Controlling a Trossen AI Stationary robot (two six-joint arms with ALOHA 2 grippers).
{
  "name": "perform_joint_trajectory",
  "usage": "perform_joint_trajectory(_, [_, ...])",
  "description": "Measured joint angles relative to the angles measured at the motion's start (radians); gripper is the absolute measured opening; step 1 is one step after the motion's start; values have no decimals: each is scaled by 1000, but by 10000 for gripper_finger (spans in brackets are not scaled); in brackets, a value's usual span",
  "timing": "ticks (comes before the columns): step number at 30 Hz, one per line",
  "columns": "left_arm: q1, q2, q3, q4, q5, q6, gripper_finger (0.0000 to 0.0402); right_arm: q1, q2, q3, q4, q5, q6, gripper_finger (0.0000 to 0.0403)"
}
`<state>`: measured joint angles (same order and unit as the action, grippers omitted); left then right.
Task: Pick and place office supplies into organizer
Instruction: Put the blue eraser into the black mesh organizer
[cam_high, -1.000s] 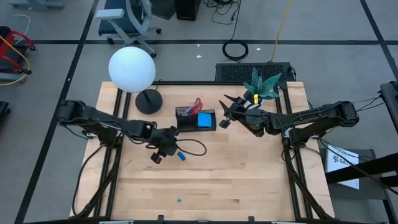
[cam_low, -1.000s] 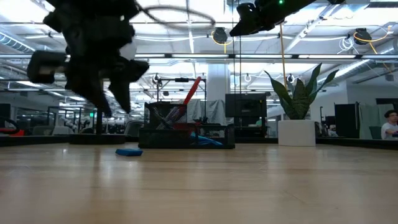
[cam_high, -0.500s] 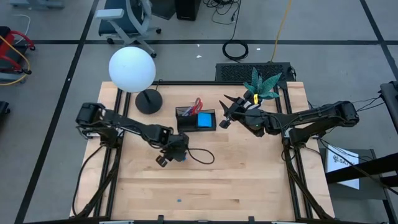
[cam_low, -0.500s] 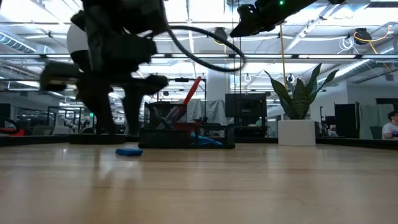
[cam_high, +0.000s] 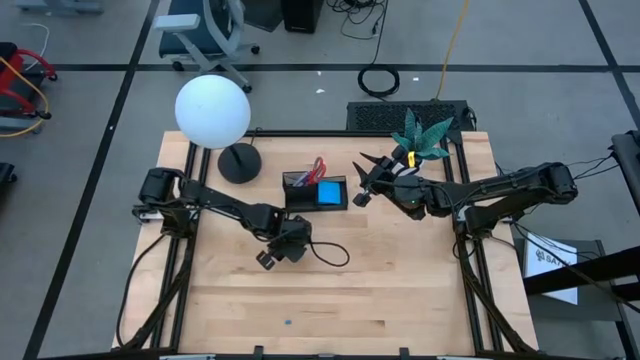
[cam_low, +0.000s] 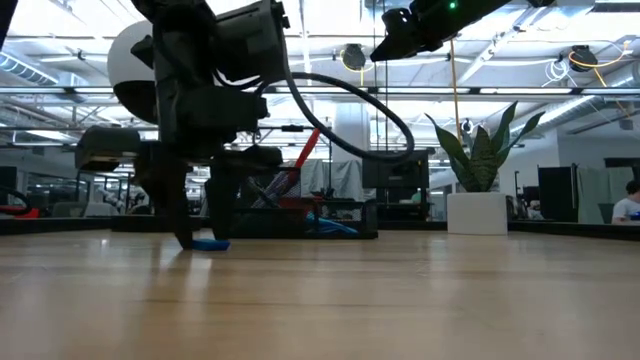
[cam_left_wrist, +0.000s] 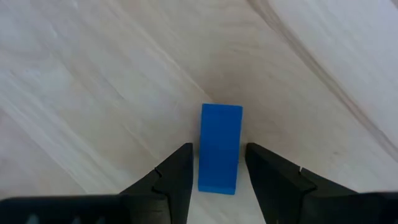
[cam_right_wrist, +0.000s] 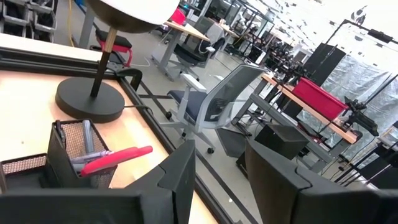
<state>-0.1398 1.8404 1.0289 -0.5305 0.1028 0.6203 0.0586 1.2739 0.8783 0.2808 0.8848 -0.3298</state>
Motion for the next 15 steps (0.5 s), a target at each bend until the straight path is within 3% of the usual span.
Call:
perform_joint_trajectory(5, [0,15,0,2,23,-5,152,0,0,0,1,0,0,132])
perform_joint_trajectory(15, [0,16,-2,4,41,-9,42,0,0,0,1,0,-3,132])
